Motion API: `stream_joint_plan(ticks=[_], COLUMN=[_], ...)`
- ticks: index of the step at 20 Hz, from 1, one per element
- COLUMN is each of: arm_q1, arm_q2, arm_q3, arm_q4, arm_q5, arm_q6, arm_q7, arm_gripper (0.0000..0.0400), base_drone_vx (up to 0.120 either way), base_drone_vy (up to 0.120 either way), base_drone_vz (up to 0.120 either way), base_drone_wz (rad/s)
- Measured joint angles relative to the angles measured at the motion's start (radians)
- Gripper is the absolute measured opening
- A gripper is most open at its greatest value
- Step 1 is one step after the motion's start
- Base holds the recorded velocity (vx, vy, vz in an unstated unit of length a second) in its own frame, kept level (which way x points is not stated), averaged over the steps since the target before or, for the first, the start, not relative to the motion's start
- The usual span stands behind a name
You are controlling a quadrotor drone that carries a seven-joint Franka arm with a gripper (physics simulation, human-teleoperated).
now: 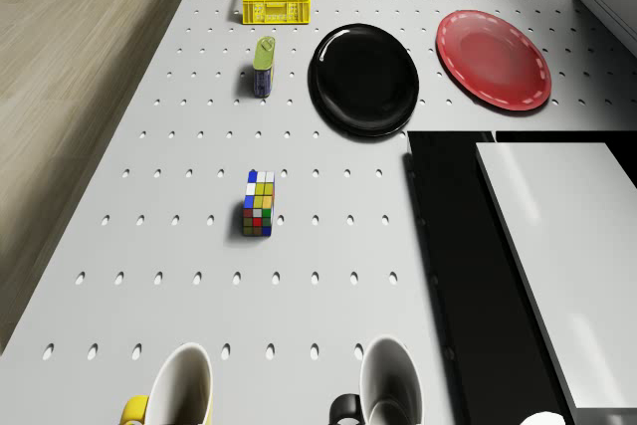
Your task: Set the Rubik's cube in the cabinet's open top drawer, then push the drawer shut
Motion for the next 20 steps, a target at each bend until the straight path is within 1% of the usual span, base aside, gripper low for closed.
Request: stream_joint_plan(ticks=[20], arm_q1=[-0.003], arm_q2=[-0.008], arm_q3=[0.004], arm_q4=[-0.005], arm_q5=[-0.003], arm_q6=[0.012], arm_q7=[0.0], arm_gripper=[0.04], base_drone_vx=[0.12], base_drone_vy=[0.12], base_drone_vz=[0.0], base_drone_wz=[0.0])
